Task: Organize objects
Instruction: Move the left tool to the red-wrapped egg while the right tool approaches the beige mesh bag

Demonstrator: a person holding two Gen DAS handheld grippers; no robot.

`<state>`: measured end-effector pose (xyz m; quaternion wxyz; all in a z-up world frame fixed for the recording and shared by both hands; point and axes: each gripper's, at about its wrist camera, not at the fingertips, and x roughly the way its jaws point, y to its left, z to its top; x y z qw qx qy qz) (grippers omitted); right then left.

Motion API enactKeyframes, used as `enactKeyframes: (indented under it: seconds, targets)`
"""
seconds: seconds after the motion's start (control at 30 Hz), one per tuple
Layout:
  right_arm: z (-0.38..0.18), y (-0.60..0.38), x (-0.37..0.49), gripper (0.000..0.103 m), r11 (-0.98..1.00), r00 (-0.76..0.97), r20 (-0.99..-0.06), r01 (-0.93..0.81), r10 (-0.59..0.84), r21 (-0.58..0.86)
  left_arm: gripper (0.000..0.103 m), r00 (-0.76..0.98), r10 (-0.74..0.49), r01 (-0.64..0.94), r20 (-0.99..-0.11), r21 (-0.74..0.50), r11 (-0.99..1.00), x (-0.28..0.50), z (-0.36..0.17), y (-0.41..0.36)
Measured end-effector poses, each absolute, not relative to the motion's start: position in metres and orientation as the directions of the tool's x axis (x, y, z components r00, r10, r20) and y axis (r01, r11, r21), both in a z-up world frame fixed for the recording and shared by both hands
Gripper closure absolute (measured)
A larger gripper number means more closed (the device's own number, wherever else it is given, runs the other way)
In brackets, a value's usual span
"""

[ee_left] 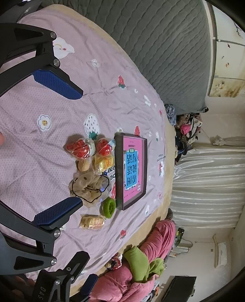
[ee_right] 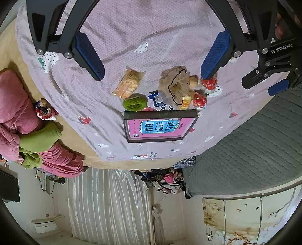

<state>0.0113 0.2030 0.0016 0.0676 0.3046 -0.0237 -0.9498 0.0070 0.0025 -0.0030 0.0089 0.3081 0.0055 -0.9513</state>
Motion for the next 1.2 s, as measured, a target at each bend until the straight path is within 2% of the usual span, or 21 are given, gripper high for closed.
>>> enactKeyframes:
  seconds: [0.53,0.8,1.0,1.2]
  targets:
    - [0.015,0.206,0.017,0.000,-0.983,-0.824,-0.537,0.135,-0.182,0.127,0.000,-0.810,0.056,-0.025,-0.583,-0.061,-0.998,0.007,0.011,-0.002]
    - [0.025,0.205,0.002,0.000,-0.972,-0.827,-0.515,0.160,-0.226,0.170,0.000,-0.802,0.033,-0.008,-0.596,-0.044,-0.999,-0.015,0.023,-0.013]
    - [0.030,0.196,-0.015,0.000,-0.960,-0.820,-0.502,0.210,-0.276,0.184,0.000,-0.773,-0.010,0.025,-0.634,-0.015,-1.000,-0.045,0.012,-0.021]
    - [0.017,0.178,-0.043,0.000,-0.957,-0.778,-0.558,0.244,-0.290,0.158,0.000,-0.732,-0.026,0.035,-0.681,0.000,-0.999,-0.069,-0.022,-0.026]
